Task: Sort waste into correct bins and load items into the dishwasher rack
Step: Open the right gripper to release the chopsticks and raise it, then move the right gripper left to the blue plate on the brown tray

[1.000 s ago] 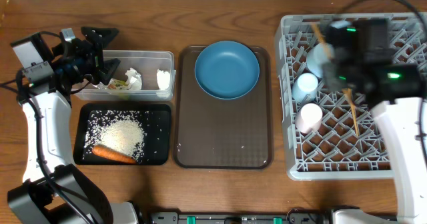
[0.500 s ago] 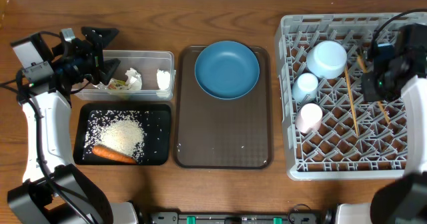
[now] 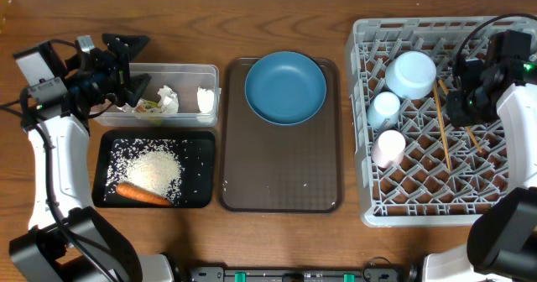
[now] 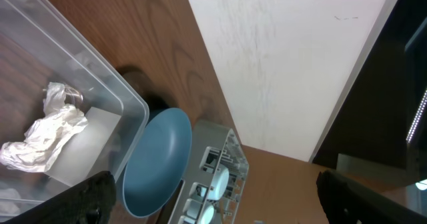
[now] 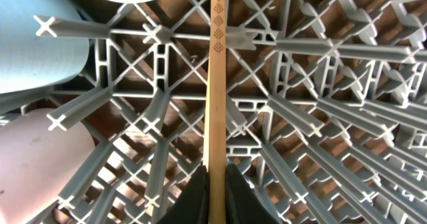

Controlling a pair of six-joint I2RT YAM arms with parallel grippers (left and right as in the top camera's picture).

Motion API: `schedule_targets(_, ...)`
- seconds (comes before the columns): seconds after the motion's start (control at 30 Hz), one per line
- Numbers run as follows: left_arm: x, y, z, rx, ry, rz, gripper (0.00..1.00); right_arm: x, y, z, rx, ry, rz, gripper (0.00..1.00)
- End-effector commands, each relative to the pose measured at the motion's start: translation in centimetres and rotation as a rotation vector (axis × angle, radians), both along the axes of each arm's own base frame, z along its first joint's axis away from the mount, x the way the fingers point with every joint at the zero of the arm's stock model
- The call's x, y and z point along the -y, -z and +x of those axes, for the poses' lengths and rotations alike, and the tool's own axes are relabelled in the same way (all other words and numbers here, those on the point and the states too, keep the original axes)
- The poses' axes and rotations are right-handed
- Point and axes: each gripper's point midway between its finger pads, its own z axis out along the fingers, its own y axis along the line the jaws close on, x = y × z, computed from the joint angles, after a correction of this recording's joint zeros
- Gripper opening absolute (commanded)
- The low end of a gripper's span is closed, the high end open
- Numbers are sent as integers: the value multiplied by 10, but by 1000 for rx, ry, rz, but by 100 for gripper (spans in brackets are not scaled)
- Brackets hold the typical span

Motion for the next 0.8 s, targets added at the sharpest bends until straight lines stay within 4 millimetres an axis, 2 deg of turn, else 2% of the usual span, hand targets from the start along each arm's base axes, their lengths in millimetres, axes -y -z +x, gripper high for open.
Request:
schedule_targets(0.0, 0, 1, -1, -3, 5, -8, 98, 1, 1, 1, 3, -4, 7, 10)
schedule_targets(0.1, 0, 1, -1, -3, 5, -8, 98, 1, 1, 0, 3, -4, 7, 12)
schedule_targets(0.27, 0, 1, -1, -3, 5, -8, 98, 1, 1, 0, 3, -3, 7, 39)
schedule_targets(0.5, 0, 1, -1, -3, 5, -8, 98, 1, 1, 0, 3, 11, 11, 39)
schedule_targets(0.6, 0, 1, -1, -3, 5, -8, 98, 0, 0, 1, 9, 43, 19, 36)
schedule_targets(0.67, 0, 1, -1, -3, 5, -8, 98, 0, -2, 2, 19, 87, 28, 30)
schedule_targets(0.77, 0, 1, -1, -3, 5, -8, 98, -5, -12, 8, 52, 173, 71, 27)
